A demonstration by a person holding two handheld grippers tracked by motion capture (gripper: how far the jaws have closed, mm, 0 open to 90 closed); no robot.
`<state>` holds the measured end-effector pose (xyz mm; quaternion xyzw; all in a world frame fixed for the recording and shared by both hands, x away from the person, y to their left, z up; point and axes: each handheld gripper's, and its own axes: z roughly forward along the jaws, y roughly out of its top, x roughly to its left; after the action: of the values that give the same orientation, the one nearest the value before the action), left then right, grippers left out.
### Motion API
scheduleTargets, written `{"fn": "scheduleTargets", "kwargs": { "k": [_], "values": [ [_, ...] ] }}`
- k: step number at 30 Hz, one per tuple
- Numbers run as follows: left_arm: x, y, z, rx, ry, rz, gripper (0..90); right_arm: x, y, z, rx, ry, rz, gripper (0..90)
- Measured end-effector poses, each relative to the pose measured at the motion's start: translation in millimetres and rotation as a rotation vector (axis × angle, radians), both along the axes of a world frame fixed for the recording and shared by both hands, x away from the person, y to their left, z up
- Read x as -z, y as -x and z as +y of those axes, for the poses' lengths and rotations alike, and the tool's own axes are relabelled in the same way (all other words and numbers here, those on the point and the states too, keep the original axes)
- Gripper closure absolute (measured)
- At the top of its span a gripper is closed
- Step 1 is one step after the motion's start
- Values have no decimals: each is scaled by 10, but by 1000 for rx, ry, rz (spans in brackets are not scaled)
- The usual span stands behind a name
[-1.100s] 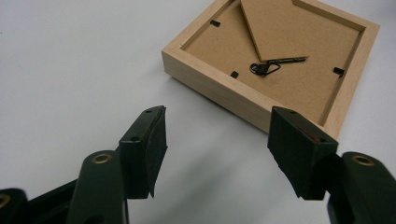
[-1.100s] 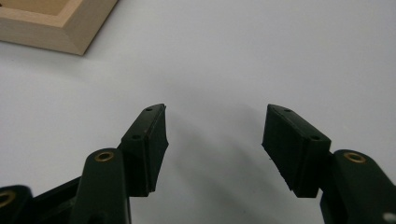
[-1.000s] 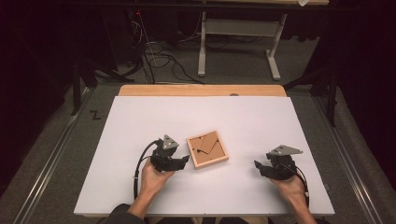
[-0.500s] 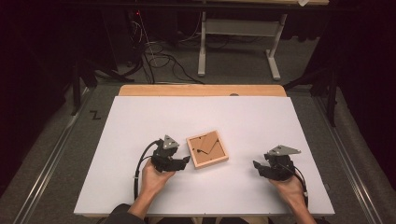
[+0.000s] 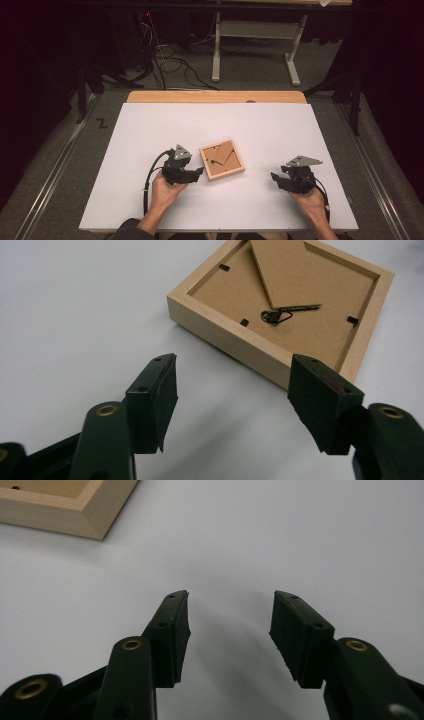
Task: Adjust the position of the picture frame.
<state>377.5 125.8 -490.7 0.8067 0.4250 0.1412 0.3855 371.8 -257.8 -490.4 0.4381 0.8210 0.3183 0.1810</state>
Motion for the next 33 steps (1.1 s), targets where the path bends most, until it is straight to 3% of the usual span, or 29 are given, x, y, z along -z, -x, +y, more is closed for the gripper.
{"fn": "scheduleTargets", "kwargs": {
  "k": [4,10,13,23,33],
  "values": [
    [-1,-6,8,0,10,4,358,-22,0,-16,6,-16,-13,473],
    [-9,5,0,4,9,-4,384,-33,-6,-35,32,-28,8,455],
    [-11,10,-7,1,7,-2,384,-24,-5,-2,22,-5,19,454],
    [-14,30,-48,2,-2,-3,407,-59,16,34,26,1,17,470],
    [-34,55,-81,1,-4,-10,424,-76,35,93,-14,17,21,500]
  ]
}}
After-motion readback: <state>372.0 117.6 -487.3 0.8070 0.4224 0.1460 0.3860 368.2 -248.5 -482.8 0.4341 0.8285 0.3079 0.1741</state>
